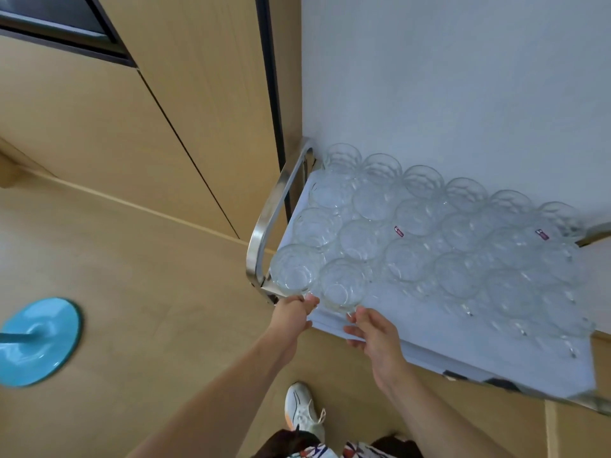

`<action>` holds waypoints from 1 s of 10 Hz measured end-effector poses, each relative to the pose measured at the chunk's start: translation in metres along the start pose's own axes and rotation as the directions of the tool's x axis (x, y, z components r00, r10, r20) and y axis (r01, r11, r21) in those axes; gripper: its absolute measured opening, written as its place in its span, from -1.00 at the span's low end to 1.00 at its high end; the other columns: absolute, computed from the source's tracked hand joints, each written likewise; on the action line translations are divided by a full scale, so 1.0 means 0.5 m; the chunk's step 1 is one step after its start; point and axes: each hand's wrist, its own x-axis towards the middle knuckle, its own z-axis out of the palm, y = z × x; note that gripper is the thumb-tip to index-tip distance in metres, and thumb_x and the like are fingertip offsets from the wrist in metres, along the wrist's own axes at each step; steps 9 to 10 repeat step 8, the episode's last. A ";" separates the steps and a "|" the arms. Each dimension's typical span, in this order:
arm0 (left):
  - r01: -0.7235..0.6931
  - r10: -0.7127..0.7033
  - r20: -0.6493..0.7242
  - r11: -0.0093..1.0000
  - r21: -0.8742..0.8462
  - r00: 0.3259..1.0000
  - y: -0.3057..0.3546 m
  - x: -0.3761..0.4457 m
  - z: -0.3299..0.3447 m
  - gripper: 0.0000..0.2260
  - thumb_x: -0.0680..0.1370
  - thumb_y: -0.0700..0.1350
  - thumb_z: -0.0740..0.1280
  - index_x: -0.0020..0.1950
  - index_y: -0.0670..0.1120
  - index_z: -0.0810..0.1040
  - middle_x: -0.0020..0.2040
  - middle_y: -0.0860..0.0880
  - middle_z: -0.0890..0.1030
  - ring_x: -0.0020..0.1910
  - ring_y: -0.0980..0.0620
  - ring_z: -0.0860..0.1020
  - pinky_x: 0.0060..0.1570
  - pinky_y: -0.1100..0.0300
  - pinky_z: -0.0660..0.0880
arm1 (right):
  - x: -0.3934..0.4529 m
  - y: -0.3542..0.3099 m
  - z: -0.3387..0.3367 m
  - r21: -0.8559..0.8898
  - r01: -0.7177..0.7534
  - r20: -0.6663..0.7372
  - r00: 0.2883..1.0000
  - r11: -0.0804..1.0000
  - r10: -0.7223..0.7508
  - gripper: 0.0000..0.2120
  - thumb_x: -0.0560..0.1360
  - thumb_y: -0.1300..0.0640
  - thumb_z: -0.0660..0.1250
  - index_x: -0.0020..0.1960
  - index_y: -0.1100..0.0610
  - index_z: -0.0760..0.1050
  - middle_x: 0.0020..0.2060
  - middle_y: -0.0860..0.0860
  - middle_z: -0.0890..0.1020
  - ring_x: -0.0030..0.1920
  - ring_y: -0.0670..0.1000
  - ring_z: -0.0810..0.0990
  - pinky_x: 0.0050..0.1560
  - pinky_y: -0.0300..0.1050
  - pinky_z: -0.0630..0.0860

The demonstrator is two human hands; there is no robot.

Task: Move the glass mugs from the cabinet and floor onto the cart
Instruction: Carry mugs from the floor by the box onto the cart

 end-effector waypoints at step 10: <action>-0.028 0.011 -0.197 0.996 -0.085 0.980 -0.009 -0.064 0.040 -0.56 0.51 0.02 0.47 0.34 -0.09 0.53 0.06 -0.12 0.61 -0.01 -0.09 0.61 0.15 -0.06 0.60 | -0.025 -0.036 -0.088 -0.255 0.076 0.008 0.997 0.964 -0.077 -0.73 0.54 -0.13 0.38 0.17 -0.04 0.59 0.09 -0.07 0.64 -0.01 -0.02 0.64 -0.01 -0.05 0.65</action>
